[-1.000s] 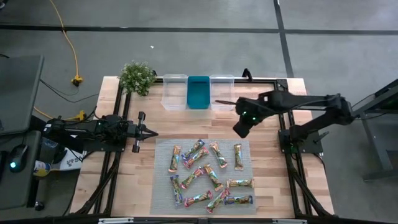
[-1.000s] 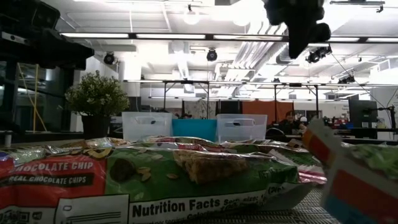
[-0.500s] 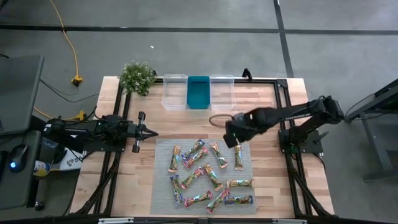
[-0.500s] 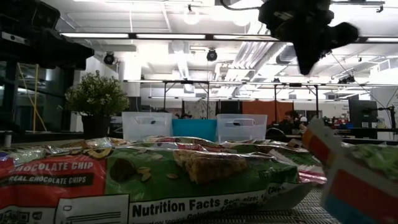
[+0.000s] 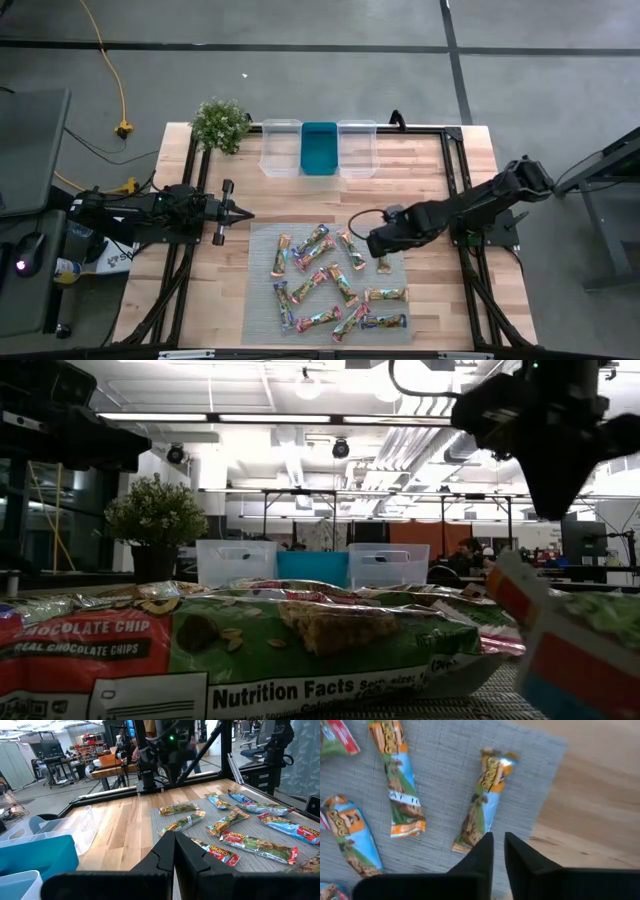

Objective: Pick and place Granola Bars by type
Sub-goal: Put the orange granola bar into the right transparent bin

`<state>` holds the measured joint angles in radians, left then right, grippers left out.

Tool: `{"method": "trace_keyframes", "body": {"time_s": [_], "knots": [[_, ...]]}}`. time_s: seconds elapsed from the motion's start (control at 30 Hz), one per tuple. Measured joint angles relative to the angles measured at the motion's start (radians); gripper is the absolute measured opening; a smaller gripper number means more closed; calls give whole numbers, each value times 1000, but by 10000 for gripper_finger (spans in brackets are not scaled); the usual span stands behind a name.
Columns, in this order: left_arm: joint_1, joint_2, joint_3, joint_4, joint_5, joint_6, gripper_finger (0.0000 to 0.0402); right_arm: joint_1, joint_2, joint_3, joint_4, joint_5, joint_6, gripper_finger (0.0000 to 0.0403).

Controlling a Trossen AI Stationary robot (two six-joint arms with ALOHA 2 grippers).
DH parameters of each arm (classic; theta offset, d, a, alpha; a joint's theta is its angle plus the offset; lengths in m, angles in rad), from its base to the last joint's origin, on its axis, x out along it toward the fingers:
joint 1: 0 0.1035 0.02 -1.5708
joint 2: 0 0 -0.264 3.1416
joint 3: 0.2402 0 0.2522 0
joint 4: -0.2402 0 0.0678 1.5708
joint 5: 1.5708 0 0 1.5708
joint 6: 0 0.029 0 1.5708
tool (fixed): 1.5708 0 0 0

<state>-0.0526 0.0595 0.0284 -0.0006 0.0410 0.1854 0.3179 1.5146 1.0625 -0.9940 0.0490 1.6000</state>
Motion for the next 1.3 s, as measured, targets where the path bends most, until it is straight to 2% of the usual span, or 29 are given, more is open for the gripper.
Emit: {"method": "trace_keyframes", "body": {"time_s": [0.3,0.5,0.7,1.0,1.3], "knots": [[0,0,0,0,0,0,1,25,0,-120,143,3,21,136],[0,0,0,0,0,0,1,-2,0,-191,238,-13,54,176],[0,0,0,0,0,0,1,-53,-1,-234,367,-31,63,192],[0,0,0,0,0,0,1,-122,17,-241,379,-36,20,197],[0,0,0,-1,0,0,1,-162,115,-239,412,-91,-12,197]]}}
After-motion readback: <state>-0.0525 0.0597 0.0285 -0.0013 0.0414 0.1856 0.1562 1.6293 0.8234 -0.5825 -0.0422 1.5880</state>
